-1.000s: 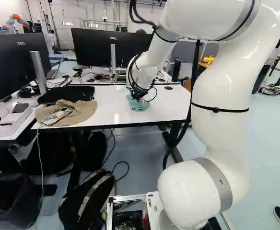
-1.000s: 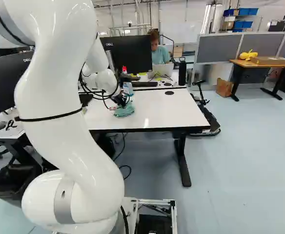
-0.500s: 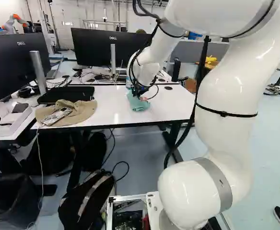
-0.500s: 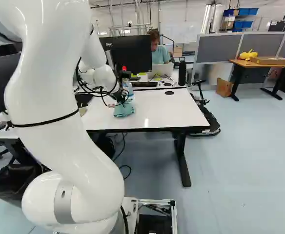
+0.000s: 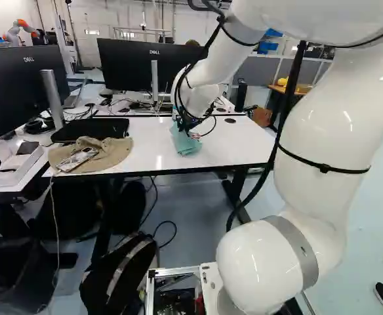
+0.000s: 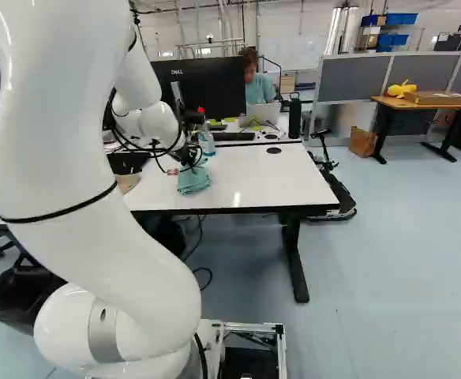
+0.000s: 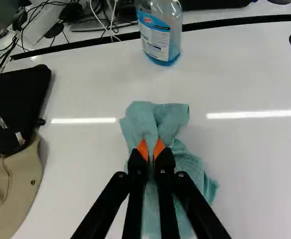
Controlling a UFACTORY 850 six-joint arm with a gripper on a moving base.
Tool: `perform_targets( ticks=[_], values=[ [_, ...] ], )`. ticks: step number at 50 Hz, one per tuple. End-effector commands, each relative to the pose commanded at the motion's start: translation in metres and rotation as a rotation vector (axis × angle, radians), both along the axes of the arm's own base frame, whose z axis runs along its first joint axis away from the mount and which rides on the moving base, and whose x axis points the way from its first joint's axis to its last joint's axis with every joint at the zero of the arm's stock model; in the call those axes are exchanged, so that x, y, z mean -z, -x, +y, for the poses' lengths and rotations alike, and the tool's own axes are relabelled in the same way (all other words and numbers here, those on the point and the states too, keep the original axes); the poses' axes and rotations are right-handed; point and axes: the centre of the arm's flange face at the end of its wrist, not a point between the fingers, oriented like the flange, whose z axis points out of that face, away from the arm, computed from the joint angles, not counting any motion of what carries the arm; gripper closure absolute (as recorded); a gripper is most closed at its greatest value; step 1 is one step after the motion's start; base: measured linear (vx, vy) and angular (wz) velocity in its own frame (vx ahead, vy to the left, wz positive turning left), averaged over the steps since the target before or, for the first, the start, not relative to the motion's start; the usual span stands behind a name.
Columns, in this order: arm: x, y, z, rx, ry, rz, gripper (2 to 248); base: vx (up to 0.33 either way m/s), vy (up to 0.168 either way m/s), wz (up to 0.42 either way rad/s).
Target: Clean the table with the green towel
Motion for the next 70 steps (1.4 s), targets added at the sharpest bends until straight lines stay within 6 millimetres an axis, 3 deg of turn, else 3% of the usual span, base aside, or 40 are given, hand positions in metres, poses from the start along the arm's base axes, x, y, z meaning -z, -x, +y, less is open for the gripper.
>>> perform_targets(
  ticks=[9, 41, 59, 70],
  values=[
    [0.000, 0.014, 0.006, -0.018, 0.001, 0.003, 216, 0.000, 0.000, 0.000],
    [0.000, 0.015, 0.006, -0.019, 0.000, 0.002, 216, 0.000, 0.000, 0.000],
    [-0.018, 0.022, 0.005, -0.019, -0.007, -0.033, 216, 0.000, 0.000, 0.000],
    [-0.021, 0.037, 0.004, -0.024, -0.009, -0.040, 216, 0.000, 0.000, 0.000]
  ],
)
